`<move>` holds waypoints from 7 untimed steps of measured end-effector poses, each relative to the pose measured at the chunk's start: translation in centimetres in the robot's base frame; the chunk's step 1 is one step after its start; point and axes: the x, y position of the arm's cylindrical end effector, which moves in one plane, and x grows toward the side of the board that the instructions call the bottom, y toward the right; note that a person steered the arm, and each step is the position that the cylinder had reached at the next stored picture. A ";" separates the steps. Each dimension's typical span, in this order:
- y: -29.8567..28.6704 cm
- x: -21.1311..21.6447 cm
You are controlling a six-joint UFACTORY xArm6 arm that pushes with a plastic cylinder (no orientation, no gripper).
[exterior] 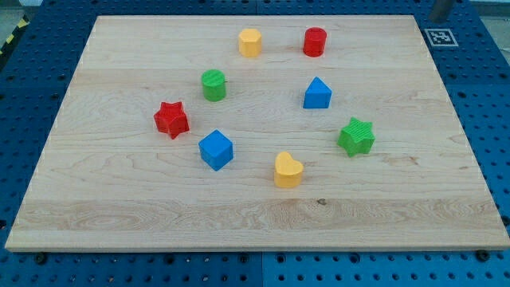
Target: Point your arm to the blue triangle
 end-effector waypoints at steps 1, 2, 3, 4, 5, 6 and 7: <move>-0.3 0.7; -5.6 6.1; -8.1 10.7; -8.1 11.8; -8.3 13.9; -9.7 16.2; -10.1 16.5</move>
